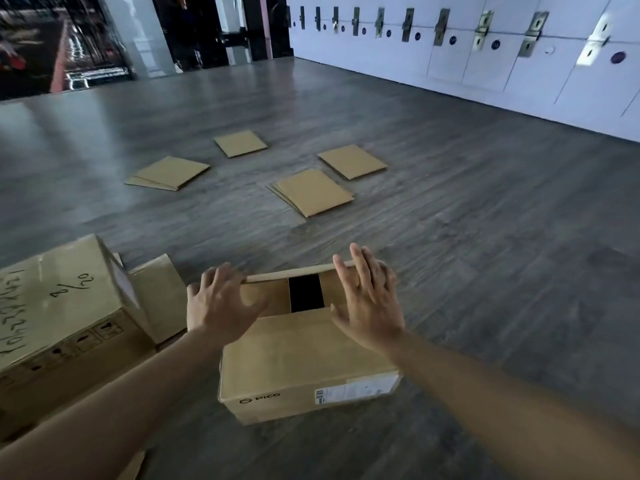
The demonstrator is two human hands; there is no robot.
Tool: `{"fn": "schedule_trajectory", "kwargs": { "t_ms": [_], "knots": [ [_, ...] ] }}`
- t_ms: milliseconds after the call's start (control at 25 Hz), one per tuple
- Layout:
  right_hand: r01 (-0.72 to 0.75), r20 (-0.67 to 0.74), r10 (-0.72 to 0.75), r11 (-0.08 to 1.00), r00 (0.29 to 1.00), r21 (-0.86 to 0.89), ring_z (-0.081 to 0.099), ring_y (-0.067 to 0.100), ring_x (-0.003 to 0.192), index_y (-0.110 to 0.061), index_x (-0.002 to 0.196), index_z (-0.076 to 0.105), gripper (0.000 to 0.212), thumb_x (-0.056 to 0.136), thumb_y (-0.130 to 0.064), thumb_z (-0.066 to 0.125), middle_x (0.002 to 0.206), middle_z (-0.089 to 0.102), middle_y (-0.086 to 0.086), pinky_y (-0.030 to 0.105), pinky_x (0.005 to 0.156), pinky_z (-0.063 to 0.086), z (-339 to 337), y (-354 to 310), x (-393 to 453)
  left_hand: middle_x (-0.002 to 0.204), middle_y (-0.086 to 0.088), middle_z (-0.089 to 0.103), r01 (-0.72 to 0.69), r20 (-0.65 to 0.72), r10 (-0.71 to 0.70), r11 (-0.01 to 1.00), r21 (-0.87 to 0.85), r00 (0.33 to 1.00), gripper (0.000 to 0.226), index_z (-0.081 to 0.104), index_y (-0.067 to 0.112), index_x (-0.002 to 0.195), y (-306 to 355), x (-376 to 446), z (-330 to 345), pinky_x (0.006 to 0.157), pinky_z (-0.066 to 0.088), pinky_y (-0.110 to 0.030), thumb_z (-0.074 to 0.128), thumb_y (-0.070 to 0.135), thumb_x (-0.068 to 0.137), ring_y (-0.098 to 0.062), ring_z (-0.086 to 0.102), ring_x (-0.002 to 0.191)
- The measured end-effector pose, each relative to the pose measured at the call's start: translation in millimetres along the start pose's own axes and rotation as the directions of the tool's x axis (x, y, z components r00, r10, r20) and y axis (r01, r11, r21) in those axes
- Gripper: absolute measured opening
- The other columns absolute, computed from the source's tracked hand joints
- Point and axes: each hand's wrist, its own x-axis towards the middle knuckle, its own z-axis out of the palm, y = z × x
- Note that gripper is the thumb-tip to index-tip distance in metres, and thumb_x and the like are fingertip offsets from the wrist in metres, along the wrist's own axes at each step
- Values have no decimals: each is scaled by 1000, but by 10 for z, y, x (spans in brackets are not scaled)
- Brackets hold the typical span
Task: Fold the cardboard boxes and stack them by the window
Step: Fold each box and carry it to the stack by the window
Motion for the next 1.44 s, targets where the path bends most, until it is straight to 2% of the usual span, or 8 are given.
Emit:
{"fn": "schedule_trajectory", "kwargs": {
  "t_ms": [80,240,440,840,1000,1120,1240,1440],
  "knots": [
    [1,95,0,1000,995,-7,14,36,151,-19,159,18,89,86,-55,54,165,12,19,56,116,22,29,17,-16,156,3,36,-43,101,38,998,45,994,78,51,31,137,64,-37,69,113,24,-47,30,82,82,-23,28,143],
    [-25,281,27,1000,959,-9,2,31,153,-25,160,0,85,93,-67,32,167,2,14,52,120,10,153,100,-73,167,-3,8,-157,283,136,986,51,949,95,14,32,158,238,-146,283,124,7,-48,13,88,82,-25,5,153],
    [-62,359,56,998,932,7,-3,28,153,-28,160,3,85,91,-74,21,167,-3,11,49,122,0,280,179,-99,165,-2,-22,-198,386,180,980,6,905,120,-20,34,156,267,-220,477,123,-10,-47,-19,97,54,-24,-21,152],
    [-62,380,52,998,923,16,-9,26,153,-29,159,9,86,89,-78,14,167,-7,9,47,123,2,418,216,-99,164,-3,-26,-213,370,187,977,30,910,109,-18,34,157,245,-235,586,122,-15,-44,-11,92,65,-23,-27,150],
    [-121,381,82,990,921,79,-6,23,153,-30,158,17,72,98,-68,20,168,-1,6,45,123,5,390,200,-54,166,-3,-20,-199,368,178,980,20,913,95,-13,36,157,258,-249,559,122,-12,-46,-5,86,77,-24,-21,151],
    [-154,343,115,984,932,89,5,21,153,-31,155,30,61,101,-59,28,166,13,5,43,121,16,358,183,1,167,-10,-10,-98,340,74,994,56,937,83,-4,33,159,225,-229,531,123,-6,-53,5,78,90,-30,-12,153],
    [-221,343,184,973,921,69,10,22,152,-31,156,26,67,98,-64,32,166,15,6,46,118,21,312,182,27,167,-13,-4,110,310,-120,993,51,943,96,-1,25,160,87,-200,460,123,5,-55,13,84,86,-34,-1,153],
    [-434,371,366,893,853,117,16,31,150,-22,158,8,88,92,-69,42,165,13,8,55,114,26,247,298,24,167,-12,4,435,429,-354,894,-105,831,130,-6,16,159,-128,-178,387,118,27,-50,32,98,66,-33,15,152]
  ]
}}
